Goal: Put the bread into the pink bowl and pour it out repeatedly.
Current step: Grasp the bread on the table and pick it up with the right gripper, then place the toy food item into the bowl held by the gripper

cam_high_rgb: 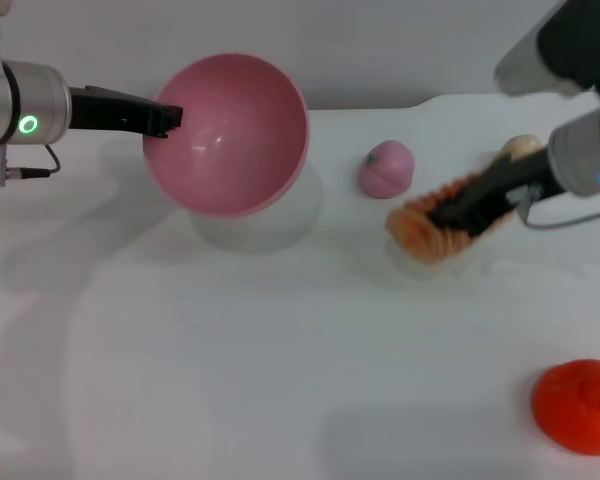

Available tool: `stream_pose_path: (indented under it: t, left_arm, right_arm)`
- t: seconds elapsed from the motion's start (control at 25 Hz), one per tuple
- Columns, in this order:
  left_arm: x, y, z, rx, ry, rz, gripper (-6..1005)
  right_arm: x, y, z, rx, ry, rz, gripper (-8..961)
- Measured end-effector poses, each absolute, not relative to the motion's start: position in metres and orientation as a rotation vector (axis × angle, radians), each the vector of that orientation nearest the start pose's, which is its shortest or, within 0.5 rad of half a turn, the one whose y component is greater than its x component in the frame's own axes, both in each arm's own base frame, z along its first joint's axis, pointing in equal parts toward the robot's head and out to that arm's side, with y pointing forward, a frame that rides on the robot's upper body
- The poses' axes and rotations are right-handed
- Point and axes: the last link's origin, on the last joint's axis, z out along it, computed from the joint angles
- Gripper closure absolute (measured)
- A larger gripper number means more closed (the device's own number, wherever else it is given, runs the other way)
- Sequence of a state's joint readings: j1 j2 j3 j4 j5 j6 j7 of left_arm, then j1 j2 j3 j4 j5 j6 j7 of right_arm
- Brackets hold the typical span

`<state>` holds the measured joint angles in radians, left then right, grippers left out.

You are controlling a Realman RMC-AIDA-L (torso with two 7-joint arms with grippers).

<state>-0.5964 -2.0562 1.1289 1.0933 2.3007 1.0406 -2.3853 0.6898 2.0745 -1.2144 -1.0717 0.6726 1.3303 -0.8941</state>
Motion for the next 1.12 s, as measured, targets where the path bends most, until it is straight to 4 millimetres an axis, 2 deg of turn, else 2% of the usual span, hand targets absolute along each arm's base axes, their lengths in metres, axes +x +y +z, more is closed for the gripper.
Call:
stream_pose_path:
  t: [0.36,0.48,0.64,0.88,1.0,1.12]
  left_arm:
    - [-0.207,0.424,0.033,-2.287,-0.998,-0.208,962]
    - [-0.207,0.423,0.033,-2.291,-0.999,-0.207,962]
    - [-0.206,0.423,0.032,-2.294,-1.0,-0.206,962]
    - [-0.206,0.422,0.028,-2.309,-1.007,-0.197,962]
    - [-0.202,0.421,0.024,-2.324,-1.0,-0.191,962]
    - [-0.198,0.421,0.02,-2.339,-1.001,-0.2,962]
  right_arm:
    - [0.147,0.384,0.049,-2.545,0.513,-0.012,873]
    - [0.124,0.38,0.071,-2.484,0.398,0.047,875]
    - [0.098,0.374,0.087,-2.44,0.27,0.1,877]
    - [0.058,0.366,0.095,-2.448,0.106,0.224,880]
    - [0.043,0.364,0.088,-2.491,0.034,0.265,881]
    - [0.033,0.364,0.071,-2.55,-0.023,0.252,882]
